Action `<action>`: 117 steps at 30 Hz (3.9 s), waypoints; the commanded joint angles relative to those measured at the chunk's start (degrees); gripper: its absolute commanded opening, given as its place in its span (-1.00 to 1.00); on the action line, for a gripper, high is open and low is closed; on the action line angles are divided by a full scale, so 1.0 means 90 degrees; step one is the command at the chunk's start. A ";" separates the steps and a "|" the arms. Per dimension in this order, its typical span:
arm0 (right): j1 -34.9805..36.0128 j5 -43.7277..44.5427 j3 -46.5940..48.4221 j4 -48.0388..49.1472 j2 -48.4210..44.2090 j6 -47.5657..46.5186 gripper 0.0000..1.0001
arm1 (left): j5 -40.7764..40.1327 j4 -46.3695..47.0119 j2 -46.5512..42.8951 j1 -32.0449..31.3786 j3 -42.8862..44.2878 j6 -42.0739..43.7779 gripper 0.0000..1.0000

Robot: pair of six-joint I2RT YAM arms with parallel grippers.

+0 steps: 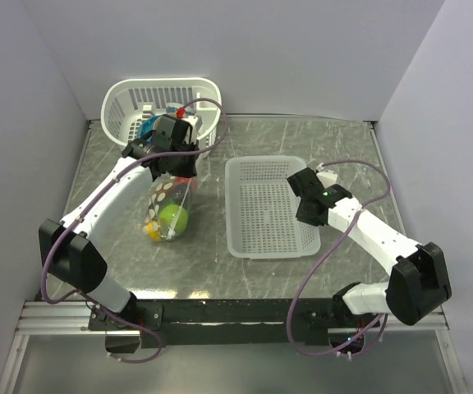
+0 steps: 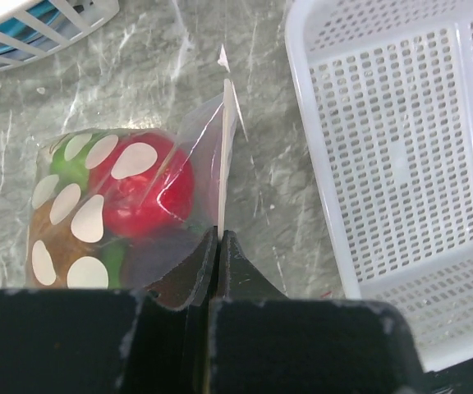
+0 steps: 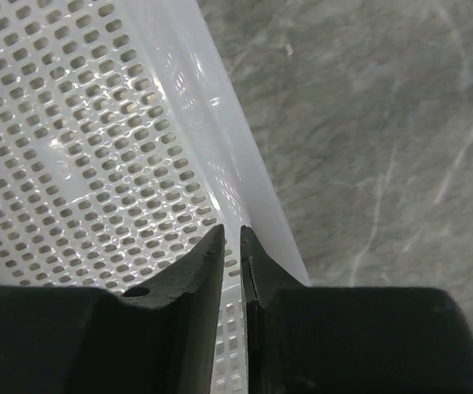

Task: Open the zip-top bag and remove the fake food

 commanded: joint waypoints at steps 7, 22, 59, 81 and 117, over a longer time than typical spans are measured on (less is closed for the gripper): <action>0.1831 0.0138 0.1851 0.0981 -0.0394 -0.1313 0.64 | -0.0523 0.0656 -0.0019 0.0071 0.0267 -0.0482 -0.98; 0.3045 -0.2912 0.3451 0.3084 0.1744 -0.0883 0.68 | -0.0076 0.0939 -0.0254 0.0071 -0.0172 -0.0248 -0.98; 0.3310 -0.4239 0.0182 0.6802 -0.0131 -0.6041 0.79 | 0.5013 -0.3748 -0.1543 0.0598 0.0267 0.7106 -0.99; 0.2168 -0.4867 0.0389 0.6764 0.0378 -0.5152 -1.00 | 0.4953 -0.2332 -0.1924 0.2089 -0.0260 0.6665 0.99; 0.2117 -0.5314 -0.1146 0.6354 -0.1185 -0.5142 -1.00 | 1.0863 -0.3680 0.0742 0.4437 -0.1891 1.2242 0.99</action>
